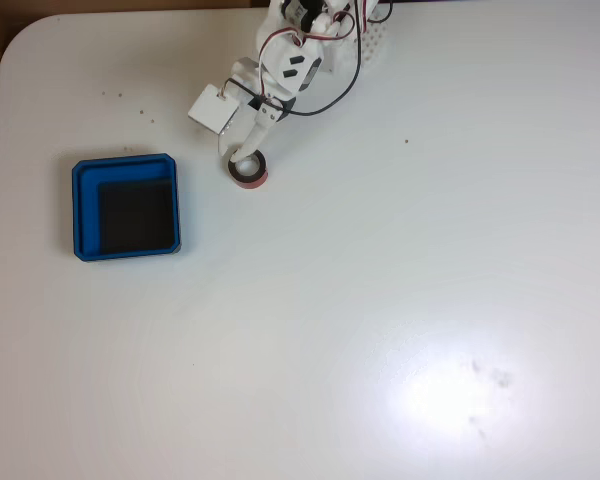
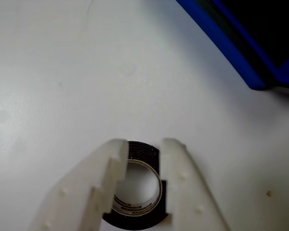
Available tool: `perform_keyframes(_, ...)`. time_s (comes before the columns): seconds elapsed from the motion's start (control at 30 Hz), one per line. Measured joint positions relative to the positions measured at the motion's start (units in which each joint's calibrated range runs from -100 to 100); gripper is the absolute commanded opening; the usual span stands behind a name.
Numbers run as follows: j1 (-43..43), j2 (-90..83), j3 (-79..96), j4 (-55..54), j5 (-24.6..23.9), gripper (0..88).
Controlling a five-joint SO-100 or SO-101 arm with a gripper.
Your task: Pick the red roll and drop it in the blue box
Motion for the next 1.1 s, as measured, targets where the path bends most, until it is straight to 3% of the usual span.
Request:
perform_keyframes(0.43, 0.00, 20.91, -13.36, 0.74, 0.00, 0.5)
perform_keyframes(0.83, -3.07, 28.20, -33.90, 31.86, 0.00, 0.9)
perform_keyframes(1.0, -3.56, 36.16, -42.69, 35.22, -1.09, 0.9)
perform_keyframes(1.1, -3.46, 40.30, -45.11, 35.30, -5.34, 0.9)
